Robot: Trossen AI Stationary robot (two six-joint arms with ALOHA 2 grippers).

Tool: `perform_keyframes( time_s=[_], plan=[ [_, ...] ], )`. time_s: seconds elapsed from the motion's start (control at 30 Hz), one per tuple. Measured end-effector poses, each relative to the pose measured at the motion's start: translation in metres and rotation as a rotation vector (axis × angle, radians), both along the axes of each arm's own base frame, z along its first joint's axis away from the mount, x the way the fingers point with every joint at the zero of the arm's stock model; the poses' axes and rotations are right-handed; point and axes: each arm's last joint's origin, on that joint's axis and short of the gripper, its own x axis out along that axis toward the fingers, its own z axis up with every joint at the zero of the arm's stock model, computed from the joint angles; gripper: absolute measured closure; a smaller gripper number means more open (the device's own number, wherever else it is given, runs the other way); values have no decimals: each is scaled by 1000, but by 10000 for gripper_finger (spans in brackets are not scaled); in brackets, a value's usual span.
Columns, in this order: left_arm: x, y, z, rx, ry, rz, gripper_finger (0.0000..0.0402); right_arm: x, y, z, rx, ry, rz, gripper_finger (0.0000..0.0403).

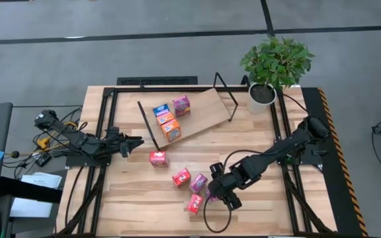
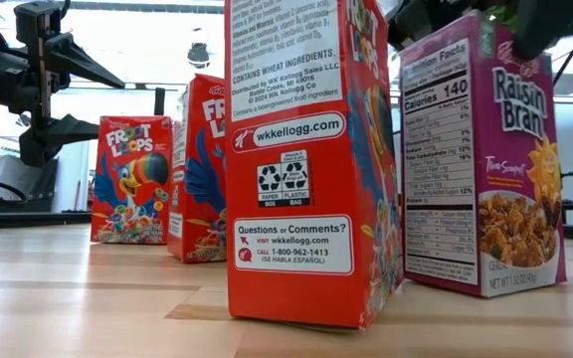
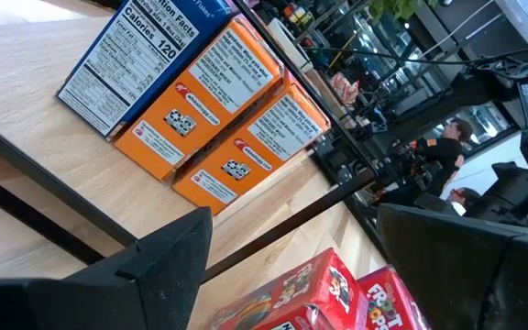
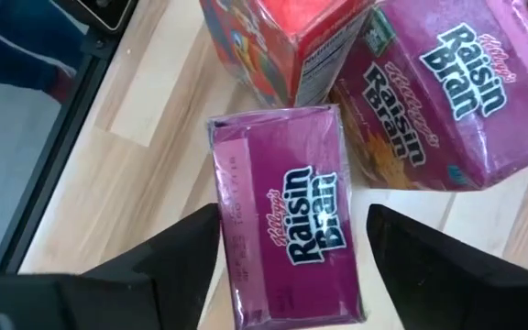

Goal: Stack cereal on shelf
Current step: Put the bottom purple cereal box on the shelf aligned with the other purple cereal box

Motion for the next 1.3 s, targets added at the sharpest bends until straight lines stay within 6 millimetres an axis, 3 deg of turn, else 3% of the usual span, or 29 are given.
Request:
perform_keyframes(
  time_s=[0.5,0.8,1.0,1.3],
  plan=[
    [0,0,0,-3,-1,0,101,-4,-5,5,-30,34,19,226],
    [0,0,0,-2,-1,1,101,-4,-19,24,-98,101,116,241],
    [0,0,0,3,1,1,101,3,-58,36,-175,167,148,230],
    [0,0,0,16,6,0,101,22,-154,72,-250,118,93,241]
  ],
)
